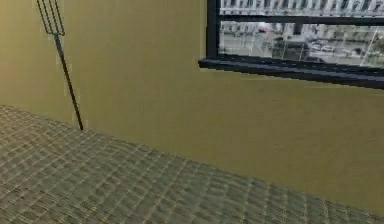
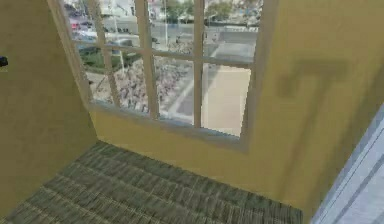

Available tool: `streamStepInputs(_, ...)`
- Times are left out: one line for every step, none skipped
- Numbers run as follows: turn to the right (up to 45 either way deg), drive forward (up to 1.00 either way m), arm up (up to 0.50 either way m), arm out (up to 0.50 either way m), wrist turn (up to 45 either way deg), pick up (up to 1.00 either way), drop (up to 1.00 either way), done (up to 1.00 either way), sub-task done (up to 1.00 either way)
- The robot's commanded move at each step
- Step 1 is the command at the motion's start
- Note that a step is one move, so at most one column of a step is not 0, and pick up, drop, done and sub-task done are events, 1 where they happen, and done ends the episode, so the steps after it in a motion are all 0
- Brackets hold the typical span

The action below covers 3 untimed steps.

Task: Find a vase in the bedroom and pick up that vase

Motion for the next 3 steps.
streamStepInputs(-45.0,0.0,0.0,0.0,0.0,0.0,0.0,0.0,0.0)
streamStepInputs(0.0,0.75,0.0,0.0,0.0,0.0,0.0,0.0,0.0)
streamStepInputs(-9.0,0.0,0.0,0.0,0.0,0.0,0.0,0.0,0.0)
